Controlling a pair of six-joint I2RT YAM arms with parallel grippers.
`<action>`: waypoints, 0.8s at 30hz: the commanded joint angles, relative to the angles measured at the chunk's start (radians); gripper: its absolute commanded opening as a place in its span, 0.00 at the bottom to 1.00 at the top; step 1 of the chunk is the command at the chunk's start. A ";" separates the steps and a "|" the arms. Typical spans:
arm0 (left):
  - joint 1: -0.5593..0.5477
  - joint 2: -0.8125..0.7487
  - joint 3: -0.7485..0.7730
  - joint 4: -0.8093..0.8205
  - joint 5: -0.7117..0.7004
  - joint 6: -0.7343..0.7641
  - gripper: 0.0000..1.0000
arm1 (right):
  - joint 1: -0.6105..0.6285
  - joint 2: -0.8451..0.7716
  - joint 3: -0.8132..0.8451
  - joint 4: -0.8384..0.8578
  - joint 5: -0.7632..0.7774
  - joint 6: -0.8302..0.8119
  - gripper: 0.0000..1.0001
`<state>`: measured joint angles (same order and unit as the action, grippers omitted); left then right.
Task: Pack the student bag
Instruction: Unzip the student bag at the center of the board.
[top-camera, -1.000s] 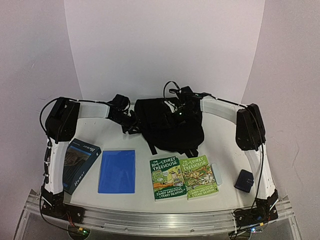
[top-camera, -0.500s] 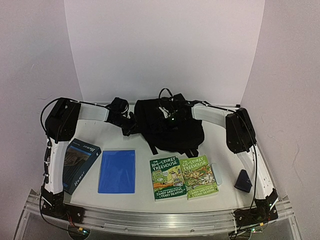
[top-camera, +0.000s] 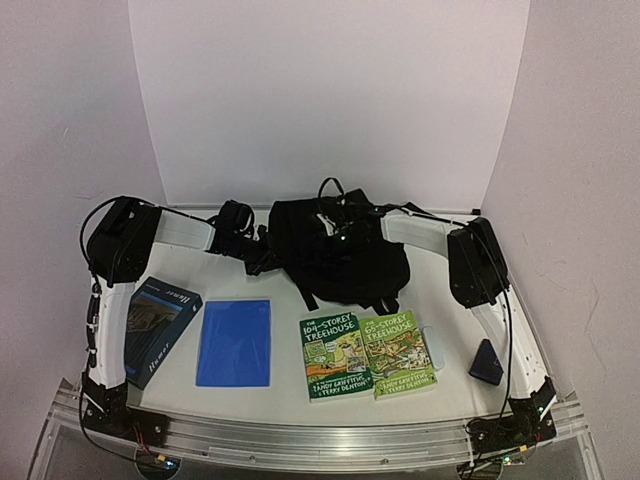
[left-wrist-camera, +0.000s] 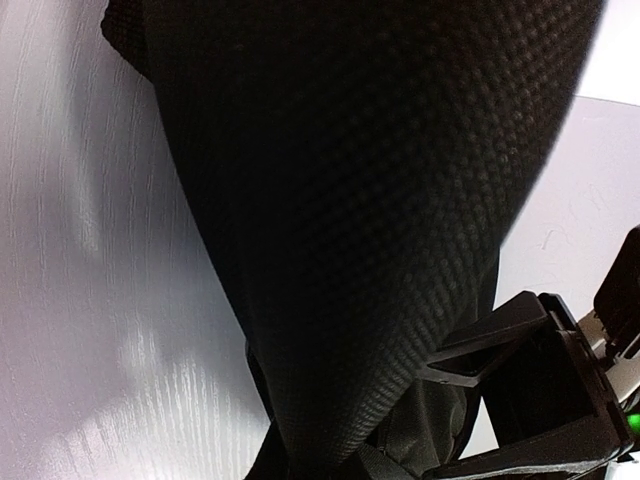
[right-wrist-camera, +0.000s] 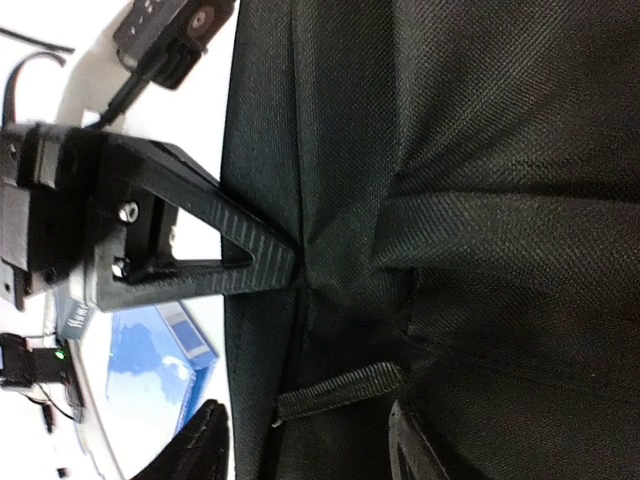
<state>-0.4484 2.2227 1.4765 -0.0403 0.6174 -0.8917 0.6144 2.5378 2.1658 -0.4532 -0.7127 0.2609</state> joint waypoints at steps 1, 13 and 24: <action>-0.005 -0.065 -0.010 0.033 0.035 0.003 0.00 | 0.007 0.030 0.047 0.060 -0.034 0.047 0.51; -0.011 -0.067 -0.010 0.036 0.027 0.007 0.00 | 0.012 0.050 0.018 0.080 0.041 0.116 0.64; -0.022 -0.053 0.014 0.015 0.029 0.034 0.00 | 0.032 0.058 0.003 0.098 0.023 0.192 0.59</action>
<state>-0.4508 2.2189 1.4696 -0.0319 0.6247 -0.8864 0.6248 2.5813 2.1635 -0.3598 -0.6923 0.4164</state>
